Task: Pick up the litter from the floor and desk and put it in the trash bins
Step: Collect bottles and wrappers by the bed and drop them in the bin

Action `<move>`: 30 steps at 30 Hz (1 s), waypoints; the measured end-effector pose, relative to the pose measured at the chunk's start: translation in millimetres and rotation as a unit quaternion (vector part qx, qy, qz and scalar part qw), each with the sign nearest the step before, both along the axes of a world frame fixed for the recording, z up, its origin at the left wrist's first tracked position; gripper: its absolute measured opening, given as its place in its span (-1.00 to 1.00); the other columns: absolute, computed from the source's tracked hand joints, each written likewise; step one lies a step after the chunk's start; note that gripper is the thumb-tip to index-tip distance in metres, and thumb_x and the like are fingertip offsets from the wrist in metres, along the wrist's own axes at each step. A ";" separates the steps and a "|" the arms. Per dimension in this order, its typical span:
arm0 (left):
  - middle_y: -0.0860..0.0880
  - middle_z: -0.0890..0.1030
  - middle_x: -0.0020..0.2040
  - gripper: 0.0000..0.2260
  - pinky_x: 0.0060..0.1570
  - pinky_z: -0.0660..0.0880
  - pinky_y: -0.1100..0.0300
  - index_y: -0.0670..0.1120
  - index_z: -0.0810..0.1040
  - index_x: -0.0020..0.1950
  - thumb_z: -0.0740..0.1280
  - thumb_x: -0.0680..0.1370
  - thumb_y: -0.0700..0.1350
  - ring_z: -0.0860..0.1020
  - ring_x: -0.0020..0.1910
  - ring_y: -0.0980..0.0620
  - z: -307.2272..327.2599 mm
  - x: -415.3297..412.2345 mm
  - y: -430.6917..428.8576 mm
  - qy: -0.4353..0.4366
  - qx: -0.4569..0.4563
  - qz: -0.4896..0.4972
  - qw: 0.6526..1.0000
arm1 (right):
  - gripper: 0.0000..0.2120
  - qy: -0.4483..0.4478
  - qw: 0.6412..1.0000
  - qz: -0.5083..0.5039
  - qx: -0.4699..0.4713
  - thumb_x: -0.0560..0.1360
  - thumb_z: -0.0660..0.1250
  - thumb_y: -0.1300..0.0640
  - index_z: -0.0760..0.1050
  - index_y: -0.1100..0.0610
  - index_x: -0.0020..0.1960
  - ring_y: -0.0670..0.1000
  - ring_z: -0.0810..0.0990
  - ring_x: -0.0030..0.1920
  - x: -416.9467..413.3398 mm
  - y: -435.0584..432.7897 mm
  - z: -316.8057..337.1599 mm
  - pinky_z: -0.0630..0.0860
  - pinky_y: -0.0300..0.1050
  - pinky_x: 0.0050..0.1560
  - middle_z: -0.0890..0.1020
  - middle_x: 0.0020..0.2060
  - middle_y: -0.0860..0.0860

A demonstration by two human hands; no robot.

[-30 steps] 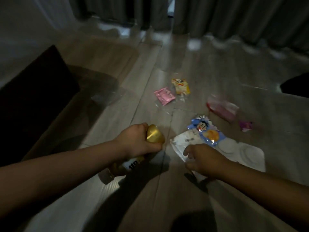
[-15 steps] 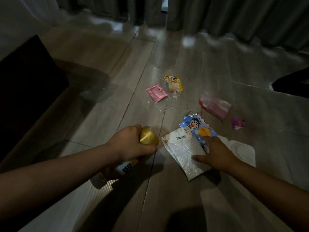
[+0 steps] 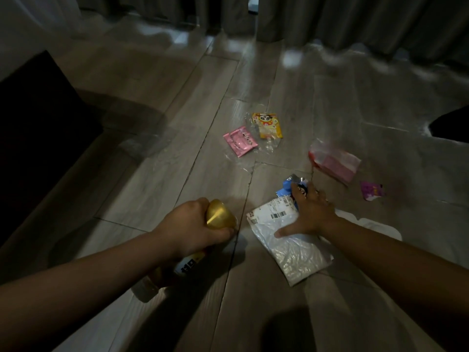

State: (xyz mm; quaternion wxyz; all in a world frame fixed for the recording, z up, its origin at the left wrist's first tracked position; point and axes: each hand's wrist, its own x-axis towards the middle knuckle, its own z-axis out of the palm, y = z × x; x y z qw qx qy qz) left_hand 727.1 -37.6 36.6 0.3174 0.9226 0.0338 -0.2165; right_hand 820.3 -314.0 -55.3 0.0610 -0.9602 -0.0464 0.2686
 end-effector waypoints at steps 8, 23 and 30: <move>-0.01 0.57 0.05 -0.50 0.05 0.56 -0.03 -0.01 0.45 0.16 0.41 0.35 0.23 0.55 -0.01 0.01 -2.9 1.0 0.7 0.015 0.005 0.007 1.000 | 0.33 0.004 1.000 0.022 -0.019 0.07 0.45 -0.48 -0.28 -0.10 0.54 0.27 0.01 0.50 1.8 4.4 -14.1 0.07 0.24 0.44 -0.07 0.54 0.14; 0.04 0.58 -0.04 -0.56 -0.04 0.57 0.03 0.04 0.46 0.07 0.42 0.33 0.25 0.55 -0.10 0.08 -18.0 7.6 10.9 0.013 0.011 0.020 1.000 | 0.46 0.047 0.998 -0.033 0.018 -0.07 0.44 -0.53 -0.45 -0.14 0.47 0.33 -0.16 0.49 -10.1 28.3 -18.0 0.02 0.39 0.41 -0.24 0.52 0.15; 0.01 0.58 0.01 -0.51 0.02 0.56 0.00 0.01 0.45 0.13 0.42 0.34 0.24 0.55 -0.06 0.04 -20.8 10.1 20.0 0.028 0.012 0.025 0.999 | 0.21 -0.099 0.989 -0.049 0.095 0.09 0.53 -0.26 -0.11 -0.06 0.53 0.15 0.28 0.32 -42.4 47.8 -15.5 0.33 0.11 0.31 0.24 0.40 0.08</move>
